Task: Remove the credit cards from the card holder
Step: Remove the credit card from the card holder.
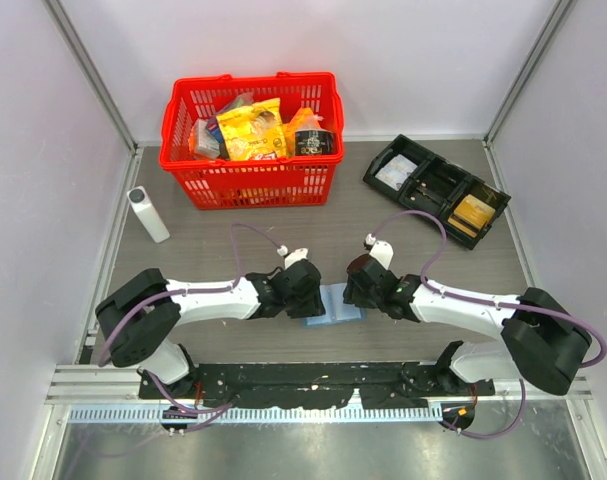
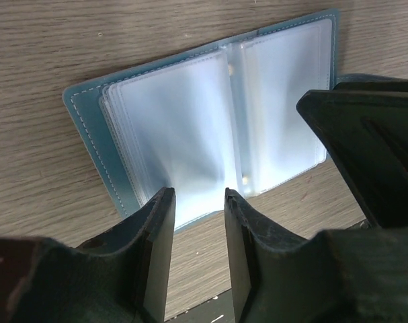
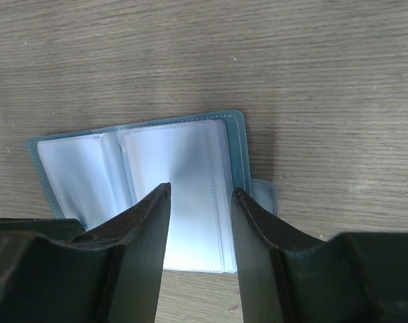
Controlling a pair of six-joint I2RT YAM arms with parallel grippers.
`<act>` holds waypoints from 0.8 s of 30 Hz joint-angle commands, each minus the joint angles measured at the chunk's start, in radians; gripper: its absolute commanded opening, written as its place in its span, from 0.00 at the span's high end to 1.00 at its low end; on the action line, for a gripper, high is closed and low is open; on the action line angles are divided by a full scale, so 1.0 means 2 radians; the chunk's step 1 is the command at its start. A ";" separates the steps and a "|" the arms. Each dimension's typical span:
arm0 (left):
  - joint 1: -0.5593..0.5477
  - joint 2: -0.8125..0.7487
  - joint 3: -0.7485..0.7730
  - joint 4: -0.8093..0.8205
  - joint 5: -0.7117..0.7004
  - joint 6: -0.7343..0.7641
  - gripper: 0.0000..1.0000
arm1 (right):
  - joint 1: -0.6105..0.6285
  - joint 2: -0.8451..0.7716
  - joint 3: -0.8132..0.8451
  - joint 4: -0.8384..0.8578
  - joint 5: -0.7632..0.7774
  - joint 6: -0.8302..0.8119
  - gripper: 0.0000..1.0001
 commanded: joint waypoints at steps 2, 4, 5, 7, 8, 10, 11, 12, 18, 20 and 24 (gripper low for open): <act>-0.007 0.002 -0.040 0.026 -0.015 -0.034 0.63 | 0.003 0.009 0.000 0.023 -0.009 0.008 0.56; -0.010 0.001 -0.046 0.031 -0.015 -0.038 0.64 | 0.003 0.015 0.001 0.028 -0.017 0.004 0.60; -0.011 0.000 -0.047 0.031 -0.017 -0.038 0.64 | 0.003 0.017 0.002 0.028 -0.023 0.004 0.62; -0.015 -0.003 -0.050 0.033 -0.019 -0.041 0.65 | 0.004 0.016 0.005 0.028 -0.027 0.001 0.65; -0.016 -0.004 -0.052 0.032 -0.020 -0.041 0.65 | 0.004 0.016 0.005 0.028 -0.028 0.000 0.65; -0.020 -0.007 -0.054 0.033 -0.023 -0.044 0.65 | 0.004 0.015 0.008 0.027 -0.036 -0.003 0.69; -0.023 -0.008 -0.055 0.034 -0.023 -0.044 0.66 | 0.004 0.015 0.009 0.027 -0.038 -0.005 0.70; -0.023 -0.009 -0.056 0.034 -0.024 -0.044 0.66 | 0.004 0.012 0.009 0.032 -0.047 -0.008 0.70; -0.025 -0.018 -0.066 0.042 -0.026 -0.050 0.66 | 0.004 0.005 0.010 0.067 -0.102 -0.012 0.70; -0.025 -0.026 -0.070 0.041 -0.027 -0.051 0.67 | 0.005 0.008 0.013 0.075 -0.118 -0.012 0.70; -0.025 -0.050 -0.079 0.042 -0.030 -0.057 0.67 | 0.010 0.003 0.019 0.079 -0.128 -0.012 0.71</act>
